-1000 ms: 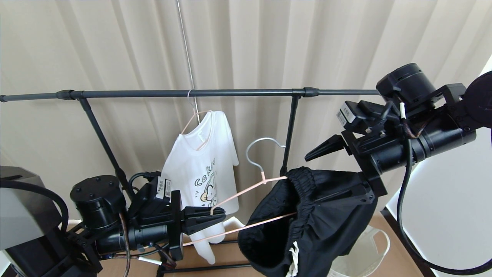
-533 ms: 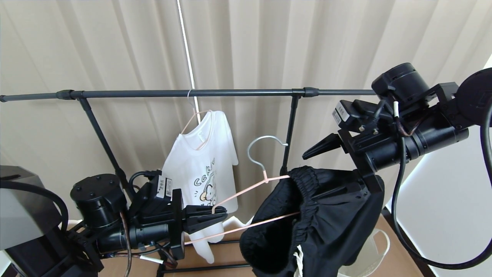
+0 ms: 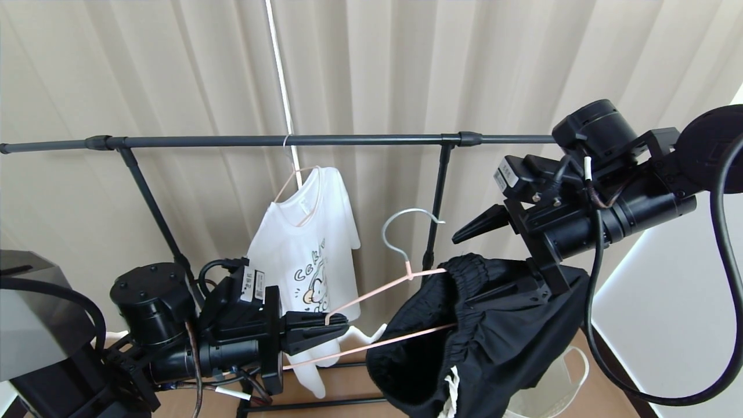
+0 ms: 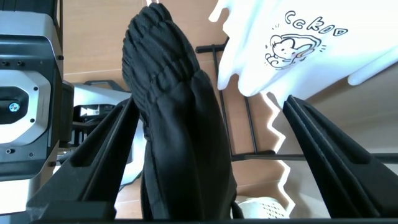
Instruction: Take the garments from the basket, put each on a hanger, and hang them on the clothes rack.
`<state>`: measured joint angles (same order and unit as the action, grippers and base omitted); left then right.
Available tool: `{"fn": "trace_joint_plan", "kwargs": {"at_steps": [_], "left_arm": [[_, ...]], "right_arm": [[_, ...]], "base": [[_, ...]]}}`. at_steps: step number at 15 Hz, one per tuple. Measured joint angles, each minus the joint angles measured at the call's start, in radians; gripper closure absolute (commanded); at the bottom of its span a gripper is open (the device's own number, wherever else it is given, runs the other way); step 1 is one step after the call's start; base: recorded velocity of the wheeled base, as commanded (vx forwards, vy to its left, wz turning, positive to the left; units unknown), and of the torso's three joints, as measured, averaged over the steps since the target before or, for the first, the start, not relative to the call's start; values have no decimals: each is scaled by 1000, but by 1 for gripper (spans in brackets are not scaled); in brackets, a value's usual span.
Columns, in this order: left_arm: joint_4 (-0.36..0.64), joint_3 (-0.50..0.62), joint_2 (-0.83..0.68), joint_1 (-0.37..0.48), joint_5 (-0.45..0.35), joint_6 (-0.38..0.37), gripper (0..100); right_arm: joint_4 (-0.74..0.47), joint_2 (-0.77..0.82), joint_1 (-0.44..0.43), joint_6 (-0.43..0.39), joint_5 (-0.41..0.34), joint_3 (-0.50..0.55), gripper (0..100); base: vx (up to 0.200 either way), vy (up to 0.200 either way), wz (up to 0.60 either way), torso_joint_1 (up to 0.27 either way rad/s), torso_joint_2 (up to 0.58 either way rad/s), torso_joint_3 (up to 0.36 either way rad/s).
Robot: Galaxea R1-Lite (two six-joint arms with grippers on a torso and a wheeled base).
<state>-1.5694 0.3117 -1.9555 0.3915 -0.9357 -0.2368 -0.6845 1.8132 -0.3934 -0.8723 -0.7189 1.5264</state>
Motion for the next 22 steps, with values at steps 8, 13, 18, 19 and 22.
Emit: {"fn": "trace_joint_plan", "kwargs": {"at_steps": [8, 13, 18, 19, 22], "left_arm": [[0, -10, 28, 15, 0, 0, 100], [0, -17, 34, 15, 1, -2, 100], [-1, -22, 34, 10, 2, -1, 100], [-1, -23, 34, 8, 2, 0, 100], [-1, -24, 34, 6, 1, 0, 100]], "right_arm": [[-1, 1, 0, -1, 0, 0, 0], [-5, -1, -10, -3, 1, -4, 100], [-6, -6, -19, -2, 1, -14, 100], [-7, -9, -20, -2, 0, -18, 100], [-7, -20, -21, -2, 0, -30, 100]], "base": [[0, 0, 0, 0, 0, 0], [0, 0, 0, 0, 0, 0], [0, 0, 0, 0, 0, 0], [0, 0, 0, 0, 0, 0], [0, 0, 0, 0, 0, 0]]}}
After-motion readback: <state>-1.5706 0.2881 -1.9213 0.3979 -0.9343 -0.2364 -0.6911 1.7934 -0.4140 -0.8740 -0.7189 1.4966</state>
